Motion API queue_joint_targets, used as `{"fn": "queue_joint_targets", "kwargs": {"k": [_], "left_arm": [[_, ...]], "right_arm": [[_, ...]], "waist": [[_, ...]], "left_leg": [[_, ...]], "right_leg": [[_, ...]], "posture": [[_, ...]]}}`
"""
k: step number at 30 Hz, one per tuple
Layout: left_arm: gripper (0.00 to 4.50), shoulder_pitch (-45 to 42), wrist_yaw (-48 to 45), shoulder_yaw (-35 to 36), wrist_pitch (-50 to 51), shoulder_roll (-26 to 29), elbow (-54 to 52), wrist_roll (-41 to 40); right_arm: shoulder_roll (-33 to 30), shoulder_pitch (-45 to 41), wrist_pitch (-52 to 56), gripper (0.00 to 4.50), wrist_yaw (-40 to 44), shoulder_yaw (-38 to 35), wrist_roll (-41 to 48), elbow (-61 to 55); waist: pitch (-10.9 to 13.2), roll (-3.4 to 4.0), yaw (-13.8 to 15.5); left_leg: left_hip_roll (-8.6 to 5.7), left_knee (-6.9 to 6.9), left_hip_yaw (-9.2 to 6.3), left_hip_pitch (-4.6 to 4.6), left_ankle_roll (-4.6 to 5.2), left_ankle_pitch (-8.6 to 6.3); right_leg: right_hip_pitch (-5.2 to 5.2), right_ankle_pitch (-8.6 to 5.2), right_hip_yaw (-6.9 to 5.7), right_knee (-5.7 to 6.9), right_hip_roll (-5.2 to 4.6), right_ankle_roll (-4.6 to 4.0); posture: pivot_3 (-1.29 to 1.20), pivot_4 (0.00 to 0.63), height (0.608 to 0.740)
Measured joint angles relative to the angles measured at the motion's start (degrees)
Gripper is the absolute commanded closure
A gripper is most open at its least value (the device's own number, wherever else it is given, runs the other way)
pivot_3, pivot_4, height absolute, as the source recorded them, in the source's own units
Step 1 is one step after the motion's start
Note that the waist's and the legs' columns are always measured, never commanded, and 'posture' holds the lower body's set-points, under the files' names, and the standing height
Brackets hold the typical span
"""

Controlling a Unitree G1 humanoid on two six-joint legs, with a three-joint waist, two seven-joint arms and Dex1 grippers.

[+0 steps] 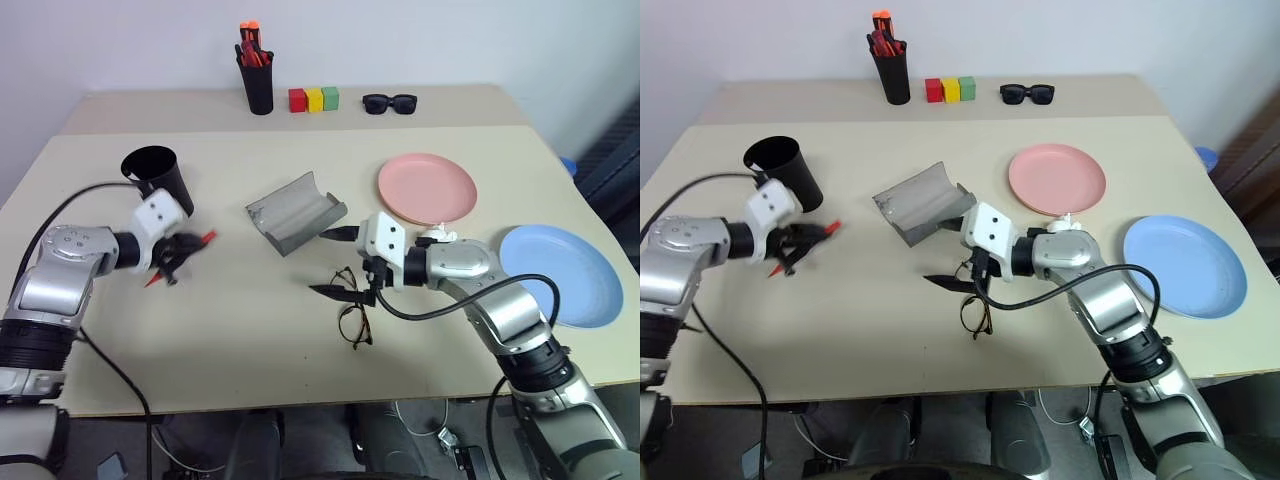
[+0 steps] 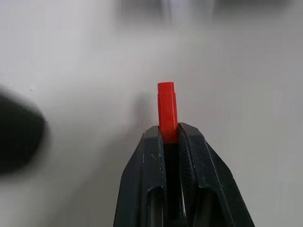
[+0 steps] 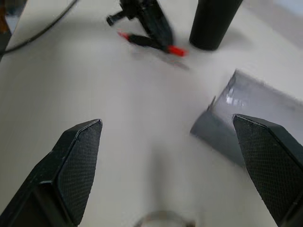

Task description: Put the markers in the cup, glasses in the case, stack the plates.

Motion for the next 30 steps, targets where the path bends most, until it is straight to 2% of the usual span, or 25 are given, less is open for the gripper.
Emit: {"fn": "queue_joint_targets", "kwargs": {"k": [5,9,12,17,24,30], "left_arm": [[4.42,-10.00,14.73,12.57,0.92,-6.64,-3.62,-6.12],[4.42,-16.10,31.73,14.56,-6.18,-9.28,1.86,1.51],[4.42,-16.62,38.79,14.12,-11.54,-9.35,7.28,7.02],[4.42,-16.73,42.02,13.21,-19.13,-12.30,14.62,9.37],[4.42,-18.26,41.89,12.26,-26.84,-16.86,22.68,8.70],[4.42,-19.97,42.12,11.31,-32.30,-17.57,29.59,9.03]], "right_arm": [[7.39,-2.81,-1.85,0.00,-8.67,0.14,-4.55,4.03],[16.06,-5.14,-1.74,0.00,-15.92,-0.46,-5.54,7.39],[20.07,-7.56,-1.03,0.00,-18.89,-1.85,-4.57,7.44],[23.41,-8.19,0.47,0.00,-21.13,-3.38,-3.10,7.48],[23.39,-7.26,1.57,0.00,-20.80,-3.40,-2.06,6.69],[23.23,-6.15,2.27,0.00,-20.65,-3.26,-1.95,5.03]], "waist": [[-0.01,-0.02,-0.16],[-0.01,-0.02,-0.42],[-0.01,-0.01,-0.18],[-0.04,-0.05,0.41],[-0.04,-0.05,-0.10],[-0.04,-0.05,-0.31]], "left_leg": [[-0.01,-0.05,-0.01,0.05,0.00,0.00],[-0.01,-0.07,-0.02,0.15,-0.01,0.00],[-0.02,-0.07,-0.02,0.16,-0.01,0.00],[-0.07,-0.05,-0.03,0.11,-0.02,0.01],[-0.06,-0.06,-0.04,0.12,-0.02,0.01],[-0.06,-0.07,-0.03,0.13,-0.01,0.01]], "right_leg": [[0.02,0.03,-0.01,0.00,-0.01,0.05],[-0.02,0.03,0.00,0.20,0.02,0.04],[-0.04,0.03,0.00,0.31,0.00,0.04],[-0.02,0.03,-0.03,0.30,-0.06,0.04],[-0.05,0.03,-0.03,0.36,-0.03,0.04],[-0.14,0.03,-0.03,0.52,-0.01,0.03]], "posture": [[0.00,0.150,0.740],[0.00,0.150,0.740],[0.00,0.150,0.740],[0.00,0.150,0.740],[0.00,0.150,0.740],[0.00,0.150,0.740]]}}
